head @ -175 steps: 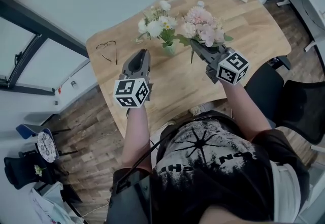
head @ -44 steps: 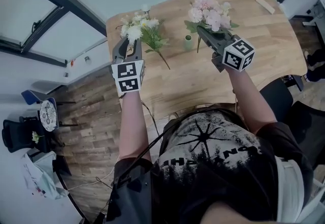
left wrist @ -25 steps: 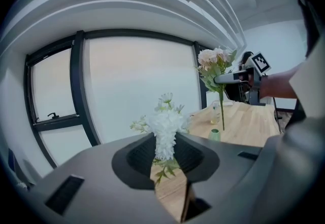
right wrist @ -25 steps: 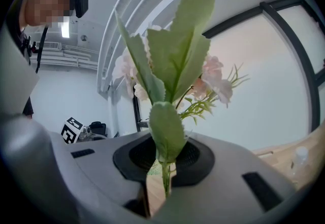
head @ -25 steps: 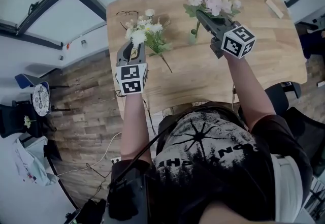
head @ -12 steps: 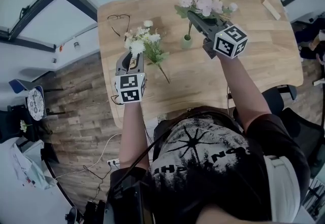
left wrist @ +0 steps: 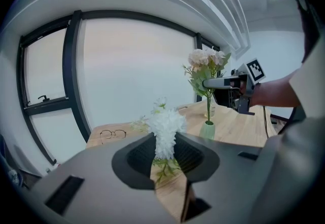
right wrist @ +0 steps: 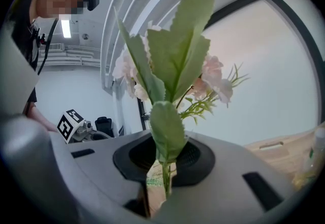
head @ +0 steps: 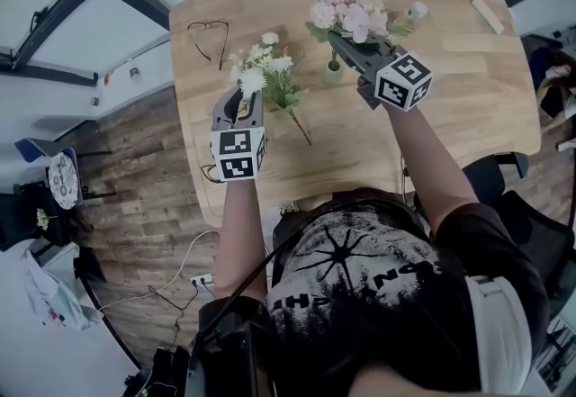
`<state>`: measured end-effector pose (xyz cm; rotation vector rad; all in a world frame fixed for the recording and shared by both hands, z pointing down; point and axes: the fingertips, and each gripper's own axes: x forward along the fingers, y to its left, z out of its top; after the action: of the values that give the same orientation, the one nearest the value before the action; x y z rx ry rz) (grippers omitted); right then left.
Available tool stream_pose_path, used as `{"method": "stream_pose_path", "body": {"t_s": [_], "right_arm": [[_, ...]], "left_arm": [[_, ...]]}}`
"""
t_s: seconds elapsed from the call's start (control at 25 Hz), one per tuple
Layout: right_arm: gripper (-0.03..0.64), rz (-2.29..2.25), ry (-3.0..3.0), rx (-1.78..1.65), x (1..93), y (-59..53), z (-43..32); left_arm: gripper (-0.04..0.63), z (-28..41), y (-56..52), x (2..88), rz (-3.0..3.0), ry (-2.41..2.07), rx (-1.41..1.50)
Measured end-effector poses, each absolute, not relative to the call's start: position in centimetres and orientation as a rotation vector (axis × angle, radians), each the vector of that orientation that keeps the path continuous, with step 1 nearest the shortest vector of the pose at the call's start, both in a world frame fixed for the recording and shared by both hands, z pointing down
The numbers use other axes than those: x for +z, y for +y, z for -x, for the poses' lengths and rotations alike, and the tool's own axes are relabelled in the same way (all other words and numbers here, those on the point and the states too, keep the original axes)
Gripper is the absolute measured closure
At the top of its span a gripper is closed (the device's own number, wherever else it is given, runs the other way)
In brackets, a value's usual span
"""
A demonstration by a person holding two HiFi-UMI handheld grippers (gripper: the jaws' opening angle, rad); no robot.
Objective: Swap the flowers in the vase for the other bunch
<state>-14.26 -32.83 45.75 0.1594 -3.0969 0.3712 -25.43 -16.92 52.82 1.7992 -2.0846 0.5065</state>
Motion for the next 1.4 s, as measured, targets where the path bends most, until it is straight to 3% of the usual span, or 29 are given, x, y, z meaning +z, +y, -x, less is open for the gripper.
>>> {"method": "stream_pose_path", "body": {"t_s": [1.4], "right_arm": [[0.541,-0.170,-2.966,0.270,53.7,-31.1,14.3]], "left_arm": [[0.485,24.1,-17.5,55.5,-1.777,-1.971,0.419]]}}
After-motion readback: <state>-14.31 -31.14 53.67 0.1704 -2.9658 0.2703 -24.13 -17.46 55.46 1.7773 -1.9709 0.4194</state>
